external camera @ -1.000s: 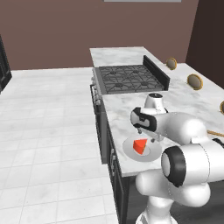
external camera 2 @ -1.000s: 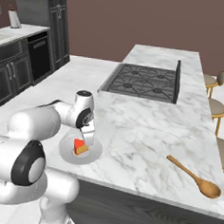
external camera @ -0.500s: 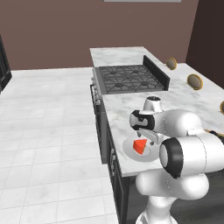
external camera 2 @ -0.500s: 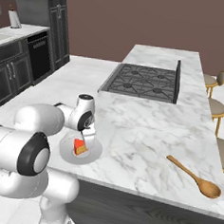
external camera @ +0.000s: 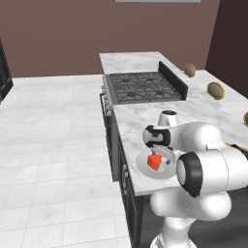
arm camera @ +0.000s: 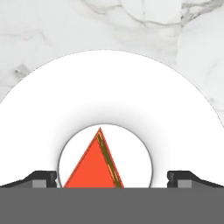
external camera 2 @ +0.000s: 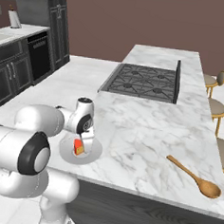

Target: Pick the cheese from the counter and place it in the microwave.

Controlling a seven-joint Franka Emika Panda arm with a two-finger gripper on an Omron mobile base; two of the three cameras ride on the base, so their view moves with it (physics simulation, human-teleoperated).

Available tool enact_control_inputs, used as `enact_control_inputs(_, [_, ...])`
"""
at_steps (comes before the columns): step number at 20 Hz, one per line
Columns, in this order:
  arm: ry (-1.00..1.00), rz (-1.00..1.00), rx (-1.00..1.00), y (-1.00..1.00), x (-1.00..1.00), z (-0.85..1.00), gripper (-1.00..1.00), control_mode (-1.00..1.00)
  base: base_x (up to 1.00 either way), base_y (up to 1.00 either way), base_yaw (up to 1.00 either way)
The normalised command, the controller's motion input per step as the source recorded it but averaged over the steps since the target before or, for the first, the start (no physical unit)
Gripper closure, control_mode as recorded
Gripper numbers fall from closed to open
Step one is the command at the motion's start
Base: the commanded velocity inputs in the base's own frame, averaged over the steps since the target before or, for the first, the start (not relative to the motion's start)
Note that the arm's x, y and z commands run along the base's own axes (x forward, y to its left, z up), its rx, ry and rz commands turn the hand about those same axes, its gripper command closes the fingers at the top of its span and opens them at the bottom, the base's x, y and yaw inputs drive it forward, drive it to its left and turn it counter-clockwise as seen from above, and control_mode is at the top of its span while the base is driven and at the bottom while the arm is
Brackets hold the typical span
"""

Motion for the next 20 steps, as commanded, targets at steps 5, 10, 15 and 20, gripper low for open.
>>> enact_control_inputs(5, [0.02,-0.01,0.0,0.08,0.0,-0.14,-1.0,-1.0,0.0,0.0,0.0])
enact_control_inputs(10, [0.01,0.0,0.0,0.07,0.14,-0.09,-1.0,-1.0,0.0,0.0,0.0])
enact_control_inputs(15, [0.01,0.0,0.0,0.01,0.08,-0.08,-1.0,-1.0,0.0,0.0,0.0])
enact_control_inputs(20, [0.04,-0.03,0.0,0.12,0.0,-0.21,-1.0,-1.0,0.0,0.0,0.0])
